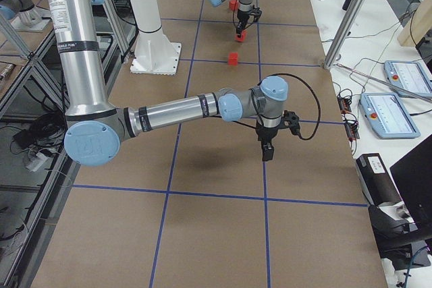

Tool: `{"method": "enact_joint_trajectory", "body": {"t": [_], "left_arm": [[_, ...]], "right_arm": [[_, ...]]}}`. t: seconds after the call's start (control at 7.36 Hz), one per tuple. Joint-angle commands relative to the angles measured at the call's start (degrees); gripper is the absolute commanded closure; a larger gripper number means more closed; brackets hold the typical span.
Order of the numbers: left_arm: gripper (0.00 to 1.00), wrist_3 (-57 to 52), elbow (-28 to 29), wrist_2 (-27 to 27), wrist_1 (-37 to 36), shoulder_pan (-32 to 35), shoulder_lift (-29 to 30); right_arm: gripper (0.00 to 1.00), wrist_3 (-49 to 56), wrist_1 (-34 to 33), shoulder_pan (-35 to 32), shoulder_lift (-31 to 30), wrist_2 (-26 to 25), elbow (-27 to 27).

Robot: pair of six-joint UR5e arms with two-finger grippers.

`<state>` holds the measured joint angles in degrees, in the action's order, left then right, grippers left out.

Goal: Form red blocks into L shape at center
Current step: 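Carry the red cube with the left gripper beside the center cube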

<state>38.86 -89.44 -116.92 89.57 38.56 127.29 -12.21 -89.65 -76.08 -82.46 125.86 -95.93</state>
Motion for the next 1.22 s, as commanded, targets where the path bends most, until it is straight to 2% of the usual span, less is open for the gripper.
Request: {"method": "enact_joint_trajectory", "body": {"t": [0.0, 0.41, 0.54, 1.09], "left_arm": [[1.00, 0.2, 2.1, 0.1, -2.7, 0.6, 4.9], [1.00, 6.1, 18.2, 0.0, -2.2, 0.5, 20.1], [1.00, 9.1, 21.4, 0.0, -1.6, 0.1, 22.8], [1.00, 18.5, 22.8, 0.0, -1.3, -4.2, 24.6]], "right_arm": [[0.01, 0.0, 0.0, 0.0, 0.0, 0.0, 0.1], [0.01, 0.0, 0.0, 0.1, 0.0, 0.0, 0.1], [0.01, 0.1, 0.0, 0.0, 0.0, 0.0, 0.1], [0.01, 0.1, 0.0, 0.0, 0.1, 0.0, 0.1]]}}
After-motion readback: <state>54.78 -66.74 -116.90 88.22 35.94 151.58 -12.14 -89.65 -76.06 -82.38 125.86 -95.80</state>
